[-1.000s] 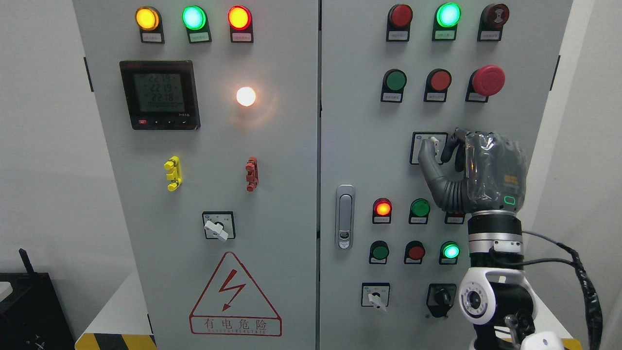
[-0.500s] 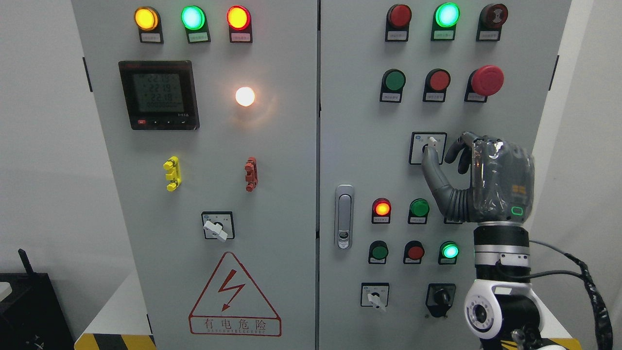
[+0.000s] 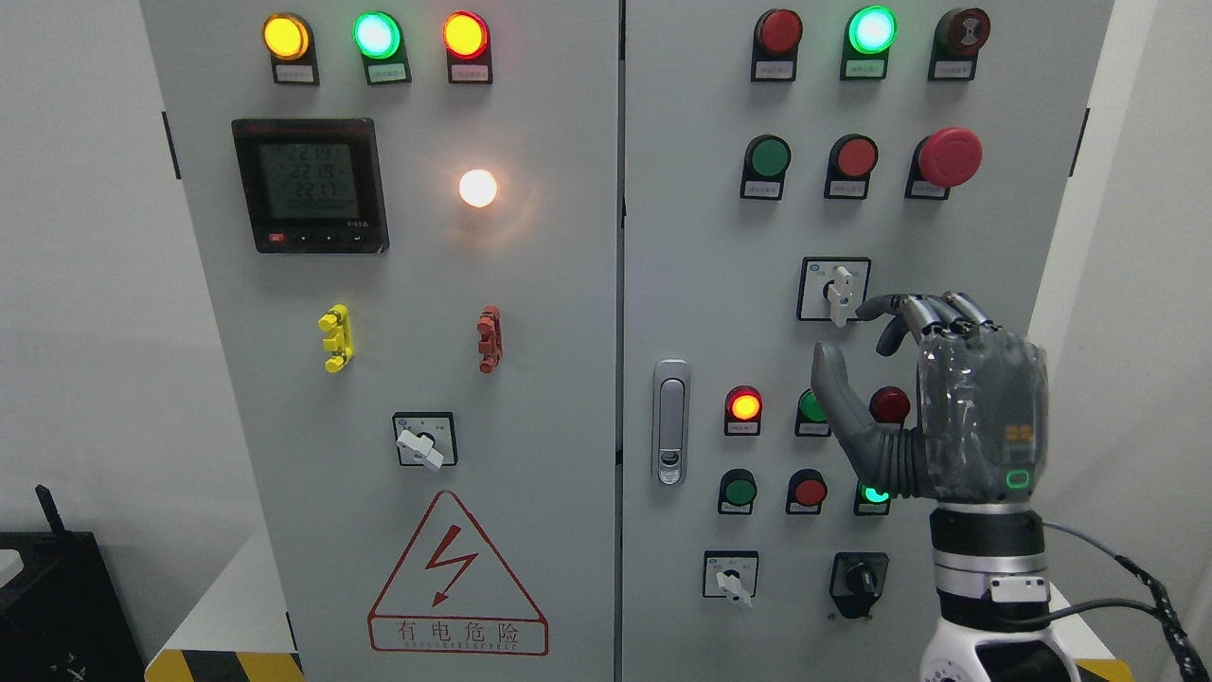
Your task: Rotate and turn off gray switch
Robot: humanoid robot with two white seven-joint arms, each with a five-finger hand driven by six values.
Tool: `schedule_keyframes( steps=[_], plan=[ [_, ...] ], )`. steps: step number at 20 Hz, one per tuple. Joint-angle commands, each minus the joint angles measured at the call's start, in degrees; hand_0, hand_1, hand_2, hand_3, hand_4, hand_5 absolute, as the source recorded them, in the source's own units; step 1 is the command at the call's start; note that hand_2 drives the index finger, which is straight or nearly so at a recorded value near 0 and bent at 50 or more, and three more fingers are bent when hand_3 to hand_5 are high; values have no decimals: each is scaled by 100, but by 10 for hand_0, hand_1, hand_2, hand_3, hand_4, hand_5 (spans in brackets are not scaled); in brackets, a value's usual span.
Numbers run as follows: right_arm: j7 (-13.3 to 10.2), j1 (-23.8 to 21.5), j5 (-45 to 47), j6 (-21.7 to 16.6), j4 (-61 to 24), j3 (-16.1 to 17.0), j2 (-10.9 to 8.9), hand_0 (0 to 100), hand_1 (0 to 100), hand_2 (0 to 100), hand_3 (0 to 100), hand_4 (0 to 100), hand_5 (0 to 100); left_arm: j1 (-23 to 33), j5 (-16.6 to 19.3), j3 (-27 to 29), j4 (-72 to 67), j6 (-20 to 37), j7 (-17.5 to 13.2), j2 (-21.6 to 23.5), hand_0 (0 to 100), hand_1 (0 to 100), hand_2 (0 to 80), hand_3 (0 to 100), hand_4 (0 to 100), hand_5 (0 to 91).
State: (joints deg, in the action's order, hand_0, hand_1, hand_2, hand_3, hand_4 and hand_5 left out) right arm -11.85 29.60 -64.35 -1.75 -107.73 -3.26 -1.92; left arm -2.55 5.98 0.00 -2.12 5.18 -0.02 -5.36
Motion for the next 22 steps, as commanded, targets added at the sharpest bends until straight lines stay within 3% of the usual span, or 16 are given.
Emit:
schedule_keyframes(
  steps=[1,4,7,22],
  plan=[
    [-19,-332,10,-352,-398,45,-63,440,156,266,369,198,130,0,0,184,-8,0,2,0,120,389,0,0,0,0],
    [51,-323,10,-432,-415,54,-71,410,149,209,255,95,26,0,0,184,-8,0,2,0,120,389,0,0,0,0],
    [95,-323,10,-432,-433,54,-106,369,152,155,199,41,0,0,0,184,1,0,2,0,120,389,0,0,0,0],
    [95,-454,19,-432,-600,123,-115,307,183,182,217,49,0,0,0,184,-8,0,2,0,120,389,0,0,0,0]
  ],
)
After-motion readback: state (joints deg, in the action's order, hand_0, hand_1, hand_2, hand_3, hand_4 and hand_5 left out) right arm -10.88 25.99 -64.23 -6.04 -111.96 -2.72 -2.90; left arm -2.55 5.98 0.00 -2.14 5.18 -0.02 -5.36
